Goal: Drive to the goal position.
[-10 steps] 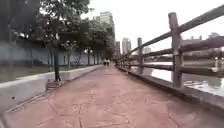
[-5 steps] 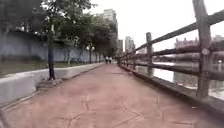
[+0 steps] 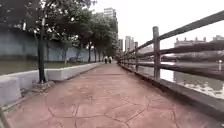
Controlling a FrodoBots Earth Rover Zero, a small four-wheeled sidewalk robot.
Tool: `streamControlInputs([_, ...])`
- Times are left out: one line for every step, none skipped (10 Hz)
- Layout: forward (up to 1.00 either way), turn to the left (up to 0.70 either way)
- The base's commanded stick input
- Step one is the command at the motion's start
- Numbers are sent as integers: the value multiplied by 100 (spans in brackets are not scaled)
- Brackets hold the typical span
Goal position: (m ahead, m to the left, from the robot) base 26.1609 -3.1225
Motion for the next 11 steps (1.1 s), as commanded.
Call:
streamControlInputs([100, 0])
streamControlInputs([100, 0])
streamControlInputs([100, 0])
streamControlInputs([100, 0])
streamControlInputs([100, 0])
streamControlInputs([100, 0])
streamControlInputs([100, 0])
streamControlInputs([100, 0])
streamControlInputs([100, 0])
streamControlInputs([100, 0])
streamControlInputs([100, 0])
